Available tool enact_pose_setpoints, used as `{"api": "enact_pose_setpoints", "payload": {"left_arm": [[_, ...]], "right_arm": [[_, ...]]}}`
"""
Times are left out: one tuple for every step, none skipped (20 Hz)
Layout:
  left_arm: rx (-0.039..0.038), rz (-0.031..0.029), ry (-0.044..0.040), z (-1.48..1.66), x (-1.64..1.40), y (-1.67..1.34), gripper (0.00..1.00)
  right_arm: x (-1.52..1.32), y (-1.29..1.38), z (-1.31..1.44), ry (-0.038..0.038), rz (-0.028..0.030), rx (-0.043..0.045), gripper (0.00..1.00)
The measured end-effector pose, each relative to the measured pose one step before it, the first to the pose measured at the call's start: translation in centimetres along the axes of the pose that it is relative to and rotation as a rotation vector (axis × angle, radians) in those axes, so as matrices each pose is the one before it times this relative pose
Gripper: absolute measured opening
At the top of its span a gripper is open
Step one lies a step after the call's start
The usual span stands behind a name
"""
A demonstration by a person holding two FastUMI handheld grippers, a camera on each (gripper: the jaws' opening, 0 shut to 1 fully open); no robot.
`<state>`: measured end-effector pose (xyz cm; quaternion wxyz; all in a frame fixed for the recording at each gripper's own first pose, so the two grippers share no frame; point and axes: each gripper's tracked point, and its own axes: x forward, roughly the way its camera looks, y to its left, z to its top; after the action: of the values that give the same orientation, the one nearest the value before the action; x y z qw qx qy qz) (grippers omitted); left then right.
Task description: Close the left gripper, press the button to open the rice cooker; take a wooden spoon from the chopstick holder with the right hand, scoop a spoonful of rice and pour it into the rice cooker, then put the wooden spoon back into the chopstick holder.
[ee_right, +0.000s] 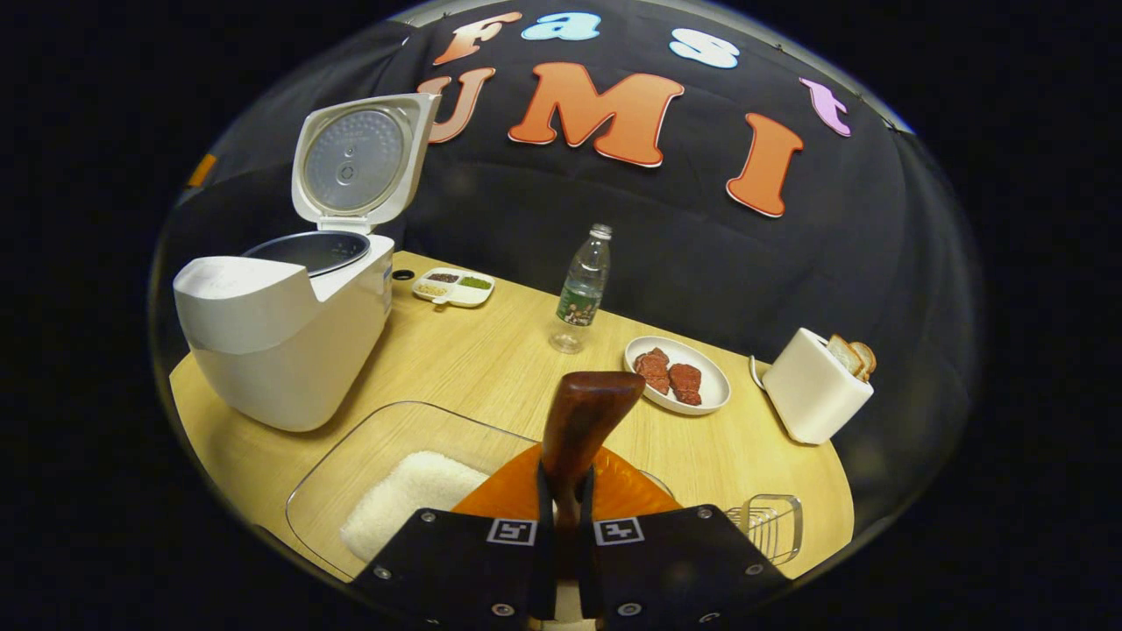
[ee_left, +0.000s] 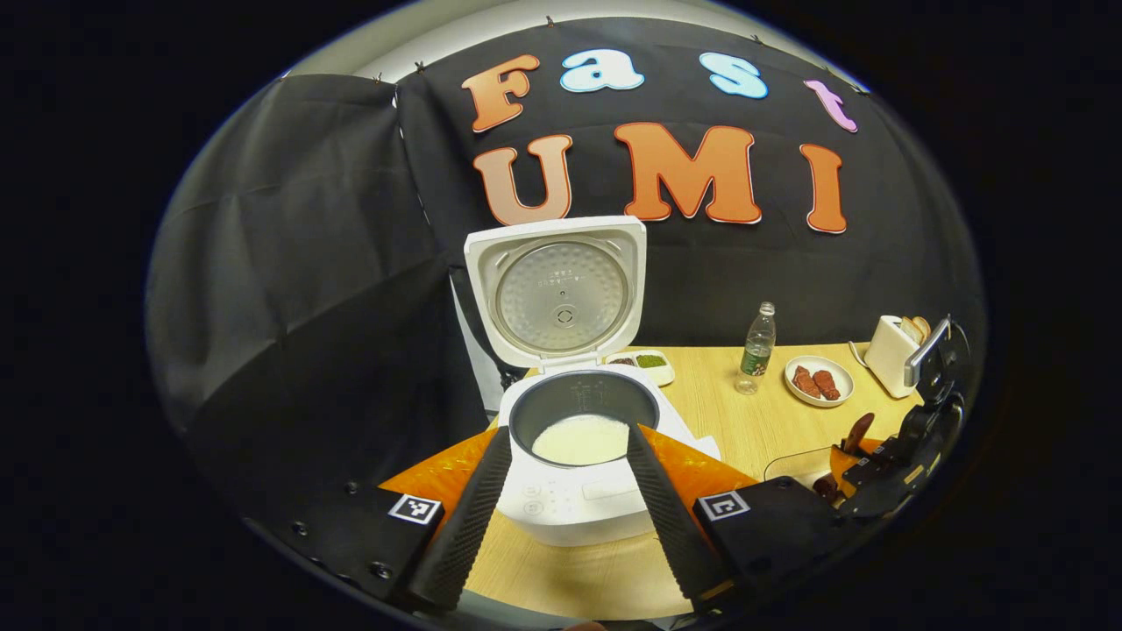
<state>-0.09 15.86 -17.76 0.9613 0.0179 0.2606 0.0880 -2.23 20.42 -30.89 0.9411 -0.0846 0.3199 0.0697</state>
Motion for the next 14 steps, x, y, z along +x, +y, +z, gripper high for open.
{"api": "enact_pose_setpoints", "payload": {"left_arm": [[0.00188,0.00218,-0.00049,0.047,0.08,0.093,0.92],[0.00099,0.00184,0.00239,-0.129,-0.04,0.24,0.91],[-0.00024,0.00471,0.00367,-0.115,0.031,0.194,0.91],[-0.00284,0.00365,0.00328,-0.068,-0.02,0.115,0.91],[-0.00419,0.00295,0.00393,-0.184,-0.049,0.163,0.91],[-0.00417,0.00337,0.00431,-0.189,0.144,0.238,0.91],[-0.00302,0.00307,0.00294,-0.099,-0.137,0.177,0.91],[-0.00221,0.0022,0.00217,-0.102,-0.023,0.129,0.91],[-0.00141,0.00224,0.00182,-0.045,0.072,-0.019,0.91],[-0.00101,0.00234,0.00294,-0.205,0.09,0.251,0.91],[-0.00164,0.00167,0.00259,-0.021,0.036,0.087,0.91],[-0.00209,-0.00028,0.00151,-0.065,-0.071,-0.084,0.91],[-0.00165,-0.00124,0.00118,0.011,0.118,0.008,0.91],[-0.00145,-0.00183,0.00105,0.016,0.011,0.008,0.92]], "right_arm": [[0.158,0.85,-0.141,-0.00192,0.01755,0.00378,0.1],[-0.127,1.161,0.076,-0.00101,0.03834,0.01011,0.1],[0.007,1.414,-0.084,0.00662,0.04484,0.02169,0.1],[-0.023,1.009,-0.07,0.01157,0.03703,0.02878,0.1],[0.096,0.696,-0.207,0.00967,0.02586,0.02244,0.1],[0.057,0.505,0.052,0.00998,0.01529,0.01529,0.1],[-0.066,0.314,-0.041,0.00923,0.01023,0.00928,0.09],[0.018,0.084,-0.002,0.00771,0.00803,0.01376,0.1],[0.025,-0.056,-0.159,0.01122,0.01149,0.02421,0.1],[0.066,-0.079,-0.05,0.01127,0.00967,0.0348,0.09],[0.039,-0.068,-0.014,0.01074,0.00785,0.0341,0.1],[0.04,-0.291,0.071,0.00775,0.00479,0.02528,0.1],[0.024,-0.052,-0.1,0.00922,0.01195,0.02607,0.1],[-0.164,-0.097,0.126,0.00856,0.01096,0.0238,0.1]]}}
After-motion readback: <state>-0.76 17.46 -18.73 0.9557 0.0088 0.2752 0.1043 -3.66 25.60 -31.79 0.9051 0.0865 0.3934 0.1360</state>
